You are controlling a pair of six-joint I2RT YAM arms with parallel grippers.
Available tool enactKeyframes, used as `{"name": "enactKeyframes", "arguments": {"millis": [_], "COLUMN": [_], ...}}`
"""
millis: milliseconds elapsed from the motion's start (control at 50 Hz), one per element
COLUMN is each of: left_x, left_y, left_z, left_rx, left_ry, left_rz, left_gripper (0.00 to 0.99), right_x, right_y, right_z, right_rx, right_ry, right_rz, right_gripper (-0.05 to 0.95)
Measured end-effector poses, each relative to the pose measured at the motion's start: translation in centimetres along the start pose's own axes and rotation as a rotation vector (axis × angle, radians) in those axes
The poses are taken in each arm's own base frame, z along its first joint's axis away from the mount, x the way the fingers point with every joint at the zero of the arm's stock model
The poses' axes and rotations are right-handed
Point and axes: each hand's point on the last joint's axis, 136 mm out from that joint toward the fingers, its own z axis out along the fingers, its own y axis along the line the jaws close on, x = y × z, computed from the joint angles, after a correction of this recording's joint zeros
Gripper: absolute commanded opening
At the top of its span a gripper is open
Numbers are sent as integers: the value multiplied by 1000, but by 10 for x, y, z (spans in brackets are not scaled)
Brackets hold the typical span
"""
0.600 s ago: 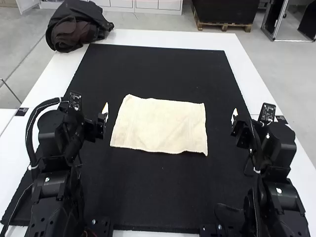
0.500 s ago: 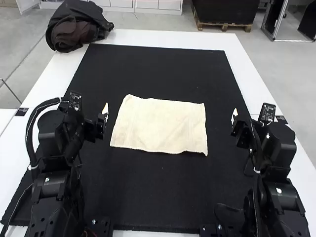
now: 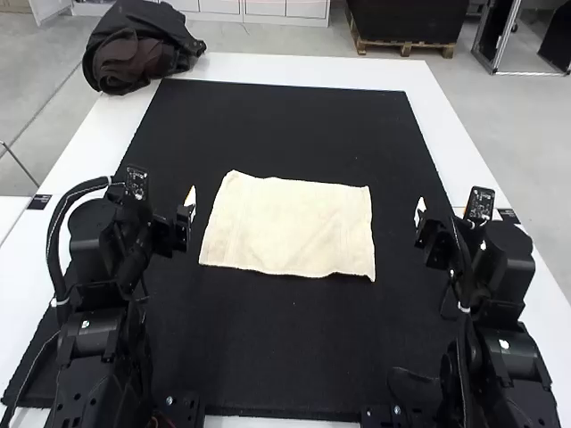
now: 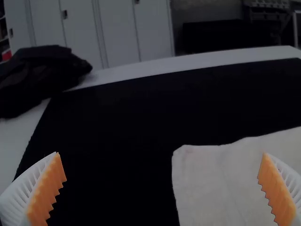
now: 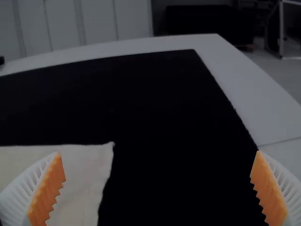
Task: Fold the towel.
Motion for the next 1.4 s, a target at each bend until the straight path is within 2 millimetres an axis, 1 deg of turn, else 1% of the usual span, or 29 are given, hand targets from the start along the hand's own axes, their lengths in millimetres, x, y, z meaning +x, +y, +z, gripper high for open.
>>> {"name": "enactKeyframes", "arguments": {"millis": [700,840,900,940,1120,1200,1260,1360,1400], "left_x": [0,-2,-8,-13,-35,-43,-59,-99,-106], "left_y": [0,0,1,2,10,12,13,19,22], "left_z": [0,0,0,0,-3,-4,-8,-22,-25], "left_rx": [0,-1,-3,-7,-54,-67,-81,-136,-153], "left_ry": [0,-7,-31,-51,-138,-168,-234,-400,-431], "left_rz": [0,3,11,19,63,75,97,142,148], "left_gripper": [964,964,964,964,966,964,964,964,962], "right_x": [0,-2,-11,-23,-60,-64,-74,-98,-104], "right_y": [0,1,1,2,1,0,0,0,1], "right_z": [0,0,0,-1,-7,-8,-11,-20,-23], "right_rx": [0,-4,-6,-9,3,12,19,37,40], "right_ry": [0,-10,-45,-94,-247,-263,-305,-408,-435], "right_rz": [0,-1,-5,-10,-31,-46,-63,-141,-160], "right_gripper": [911,911,911,911,911,910,910,910,910]}}
